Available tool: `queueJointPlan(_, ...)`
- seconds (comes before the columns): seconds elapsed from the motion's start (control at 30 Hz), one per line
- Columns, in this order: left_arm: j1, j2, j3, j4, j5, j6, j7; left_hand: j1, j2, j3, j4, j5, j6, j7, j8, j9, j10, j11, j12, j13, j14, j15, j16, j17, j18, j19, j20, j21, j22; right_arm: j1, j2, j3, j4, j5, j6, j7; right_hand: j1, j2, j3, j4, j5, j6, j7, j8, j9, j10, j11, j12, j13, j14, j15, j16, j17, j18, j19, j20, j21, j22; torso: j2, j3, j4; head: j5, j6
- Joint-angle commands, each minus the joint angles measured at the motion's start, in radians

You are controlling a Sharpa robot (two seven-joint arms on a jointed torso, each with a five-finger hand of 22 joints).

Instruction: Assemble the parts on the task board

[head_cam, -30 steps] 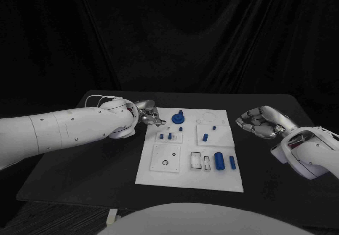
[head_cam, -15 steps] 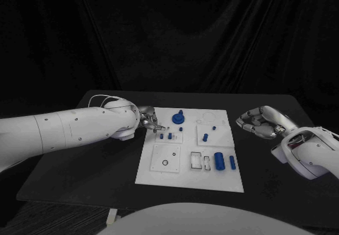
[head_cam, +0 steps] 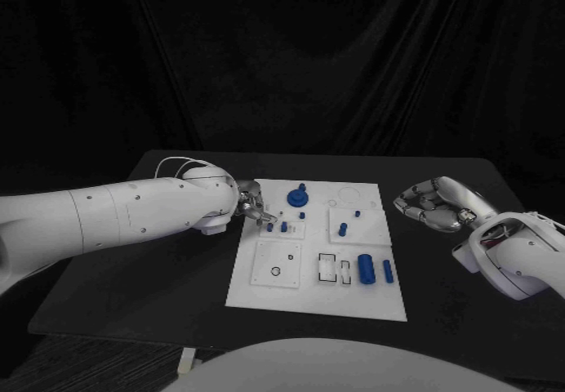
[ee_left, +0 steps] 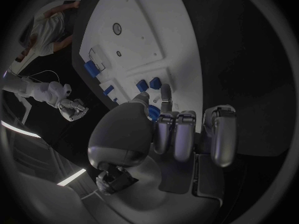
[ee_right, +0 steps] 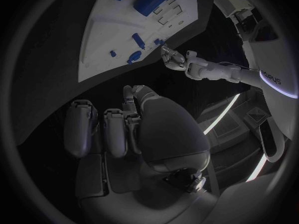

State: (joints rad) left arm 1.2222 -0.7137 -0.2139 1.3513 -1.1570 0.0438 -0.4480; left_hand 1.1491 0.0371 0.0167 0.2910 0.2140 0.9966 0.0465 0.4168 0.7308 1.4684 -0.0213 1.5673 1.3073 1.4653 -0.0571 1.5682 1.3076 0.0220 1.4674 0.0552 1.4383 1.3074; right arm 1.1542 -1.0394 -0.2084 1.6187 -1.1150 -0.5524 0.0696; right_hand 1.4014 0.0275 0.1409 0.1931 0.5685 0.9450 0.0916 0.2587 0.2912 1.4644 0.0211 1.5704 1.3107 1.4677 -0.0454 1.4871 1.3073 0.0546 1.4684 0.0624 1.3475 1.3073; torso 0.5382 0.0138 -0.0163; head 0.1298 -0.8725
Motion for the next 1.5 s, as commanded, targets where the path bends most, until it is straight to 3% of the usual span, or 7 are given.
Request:
queueJointPlan(0.03, -0.002, 0.006, 0.001, -0.002, 0.005, 0.021, -0.001, -0.001, 0.002, -0.001, -0.005, 0.013, -0.008, 0.001, -0.009, 0.002, 0.102, 0.007, 0.003, 0.263, 0.106, 0.002, 0.003, 0.263, 0.016, -0.007, 0.001, -0.004, 0.212, -0.002, 0.0, 0.001, 0.001, -0.002, 0.001, -0.011, -0.008, -0.003, 0.007, -0.001, 0.006, 0.003, 0.005, -0.004, 0.001, 0.106, -0.004, 0.0, 0.26, 0.081, -0.006, -0.002, 0.171, -0.001, 0.018, -0.005, -0.003, 0.191, 0.0, 0.0001, -0.0001, 0.001, 0.0)
queueJointPlan(0.47, -0.008, 0.022, 0.001, -0.012, 0.005, 0.036, 0.004, 0.033, -0.002, 0.026, -0.005, 0.137, 0.001, 0.002, -0.052, 0.021, 0.102, 0.009, 0.003, 0.263, 0.106, 0.005, 0.003, 0.263, 0.019, -0.015, 0.006, -0.014, 0.209, -0.002, 0.0, 0.001, 0.001, -0.002, 0.002, -0.012, -0.008, -0.003, 0.007, -0.001, 0.006, 0.003, 0.005, -0.004, 0.001, 0.106, -0.004, 0.0, 0.26, 0.081, -0.006, -0.002, 0.171, -0.001, 0.018, -0.005, -0.003, 0.191, 0.0, 0.0002, 0.0, -0.002, 0.0)
queueJointPlan(0.77, -0.014, 0.031, 0.001, -0.019, 0.005, 0.041, 0.006, 0.04, -0.007, 0.039, -0.005, 0.176, 0.004, 0.002, -0.064, 0.028, 0.102, 0.009, 0.003, 0.263, 0.106, 0.005, 0.003, 0.263, 0.02, -0.018, 0.006, -0.019, 0.207, -0.002, 0.001, 0.001, 0.001, -0.002, 0.003, -0.012, -0.01, -0.004, 0.009, -0.003, 0.007, 0.003, 0.004, -0.004, 0.001, 0.106, -0.004, 0.0, 0.26, 0.081, -0.006, -0.002, 0.171, -0.001, 0.018, -0.005, -0.004, 0.191, 0.0, 0.0002, 0.0001, 0.0, 0.0)
queueJointPlan(1.07, -0.02, 0.037, 0.001, -0.026, 0.005, 0.043, 0.009, 0.044, -0.009, 0.046, -0.006, 0.193, 0.005, 0.001, -0.069, 0.032, 0.102, 0.009, 0.003, 0.263, 0.106, 0.005, 0.003, 0.263, 0.021, -0.021, 0.006, -0.022, 0.207, -0.002, 0.002, 0.001, -0.001, -0.002, 0.003, -0.013, -0.01, -0.004, 0.009, -0.003, 0.007, 0.003, 0.004, -0.004, 0.001, 0.106, -0.004, 0.0, 0.26, 0.081, -0.006, -0.002, 0.171, -0.001, 0.018, -0.005, -0.004, 0.191, 0.0, 0.0002, 0.0001, 0.0, 0.0)
queueJointPlan(1.27, -0.022, 0.038, 0.001, -0.029, 0.005, 0.04, 0.014, 0.054, -0.017, 0.064, -0.008, 0.233, 0.008, 0.0, -0.078, 0.041, 0.102, 0.007, 0.003, 0.263, 0.106, 0.004, 0.003, 0.263, 0.021, -0.021, 0.006, -0.023, 0.206, -0.002, 0.003, 0.001, -0.002, -0.002, 0.004, -0.013, -0.01, -0.004, 0.009, -0.003, 0.007, 0.003, 0.004, -0.004, 0.001, 0.106, -0.004, 0.0, 0.26, 0.081, -0.006, -0.002, 0.171, -0.001, 0.018, -0.005, -0.004, 0.191, 0.0, 0.0001, 0.0003, 0.001, 0.0)
queueJointPlan(1.4, -0.022, 0.04, 0.001, -0.031, 0.005, 0.035, 0.02, 0.074, -0.031, 0.093, -0.013, 0.299, 0.011, -0.002, -0.087, 0.053, 0.102, 0.006, 0.003, 0.263, 0.106, 0.002, 0.003, 0.263, 0.021, -0.02, 0.004, -0.023, 0.207, -0.002, 0.004, 0.001, -0.003, -0.002, 0.005, -0.013, -0.01, -0.004, 0.01, -0.004, 0.007, 0.003, 0.004, -0.004, 0.001, 0.106, -0.004, 0.0, 0.26, 0.081, -0.006, -0.003, 0.169, -0.001, 0.018, -0.006, -0.006, 0.19, 0.0, 0.0001, 0.0, 0.002, 0.0)
queueJointPlan(1.5, -0.023, 0.04, 0.001, -0.032, 0.005, 0.034, 0.024, 0.085, -0.041, 0.111, -0.018, 0.33, 0.013, -0.003, -0.09, 0.061, 0.102, 0.004, 0.003, 0.263, 0.106, 0.001, 0.003, 0.263, 0.021, -0.02, 0.003, -0.023, 0.207, -0.002, 0.005, 0.001, -0.004, -0.002, 0.006, -0.014, -0.01, -0.004, 0.01, -0.004, 0.007, 0.003, 0.004, -0.004, 0.001, 0.106, -0.004, 0.0, 0.26, 0.081, -0.006, -0.003, 0.169, -0.001, 0.018, -0.006, -0.006, 0.19, 0.0, 0.0001, 0.0002, 0.002, 0.0)
